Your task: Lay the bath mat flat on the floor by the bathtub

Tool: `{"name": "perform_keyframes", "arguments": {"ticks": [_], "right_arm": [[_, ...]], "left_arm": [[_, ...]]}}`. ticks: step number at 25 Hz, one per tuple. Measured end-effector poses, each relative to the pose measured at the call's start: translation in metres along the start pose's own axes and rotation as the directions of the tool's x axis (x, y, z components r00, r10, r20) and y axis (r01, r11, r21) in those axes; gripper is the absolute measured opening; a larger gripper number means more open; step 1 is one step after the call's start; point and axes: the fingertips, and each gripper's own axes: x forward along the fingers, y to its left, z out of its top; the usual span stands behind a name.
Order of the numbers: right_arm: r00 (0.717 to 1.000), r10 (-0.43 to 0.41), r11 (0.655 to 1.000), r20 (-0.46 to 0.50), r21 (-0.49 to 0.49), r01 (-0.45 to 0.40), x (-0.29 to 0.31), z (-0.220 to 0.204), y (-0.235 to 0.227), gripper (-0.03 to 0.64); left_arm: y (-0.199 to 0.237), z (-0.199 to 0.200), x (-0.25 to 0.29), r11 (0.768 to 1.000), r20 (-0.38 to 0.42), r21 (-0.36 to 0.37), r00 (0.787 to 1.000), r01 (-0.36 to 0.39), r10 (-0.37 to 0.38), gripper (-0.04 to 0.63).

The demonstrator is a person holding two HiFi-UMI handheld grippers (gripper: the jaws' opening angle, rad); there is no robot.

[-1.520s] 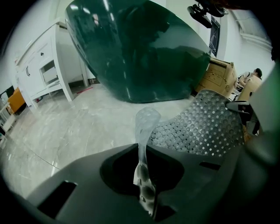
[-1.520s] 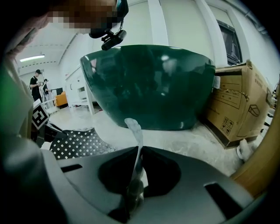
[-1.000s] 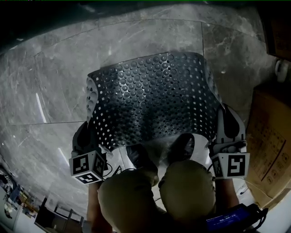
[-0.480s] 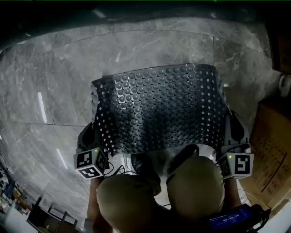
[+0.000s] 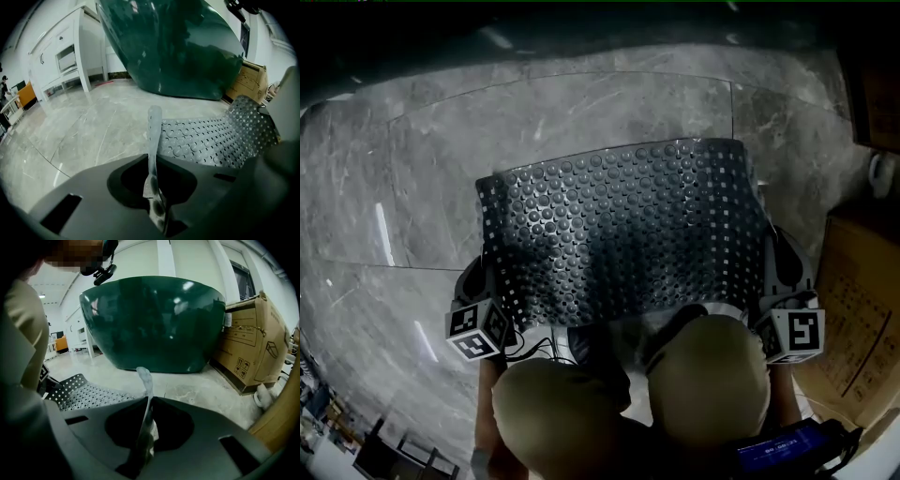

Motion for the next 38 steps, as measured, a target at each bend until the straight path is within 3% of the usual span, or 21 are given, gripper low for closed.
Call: {"name": "perform_keyframes", "arguments": {"ticks": [13, 21, 28, 33, 38], "right_arm": [[1.000, 0.006, 0.999, -0.007, 0.040, -0.006, 0.002, -0.008, -0.011, 0.031], [1.000, 0.001, 0.999, -0.007, 0.041, -0.001, 0.004, -0.016, -0.017, 0.031], [1.000, -0.016, 0.999, -0.009, 0.039, 0.016, 0.003, -0.019, -0.022, 0.031], [1.000, -0.022, 0.999, -0.006, 0.040, 0.022, 0.006, -0.022, -0.025, 0.031], [1.000, -0.025, 0.998, -0.005, 0.053, 0.025, 0.010, -0.022, -0.024, 0.031]], "left_arm": [[0.017, -0.012, 0.020, 0.998, -0.006, -0.060, 1.000, -0.005, 0.005, 0.042], [0.026, -0.024, 0.032, 0.999, -0.045, -0.037, 0.999, 0.000, -0.002, 0.043], [0.029, -0.027, 0.041, 0.998, -0.043, -0.058, 0.999, 0.005, -0.007, 0.043], [0.030, -0.021, 0.027, 0.998, 0.007, -0.067, 1.000, 0.000, 0.000, 0.063], [0.039, 0.005, -0.003, 0.988, 0.132, -0.151, 0.991, -0.011, 0.031, 0.121]]}}
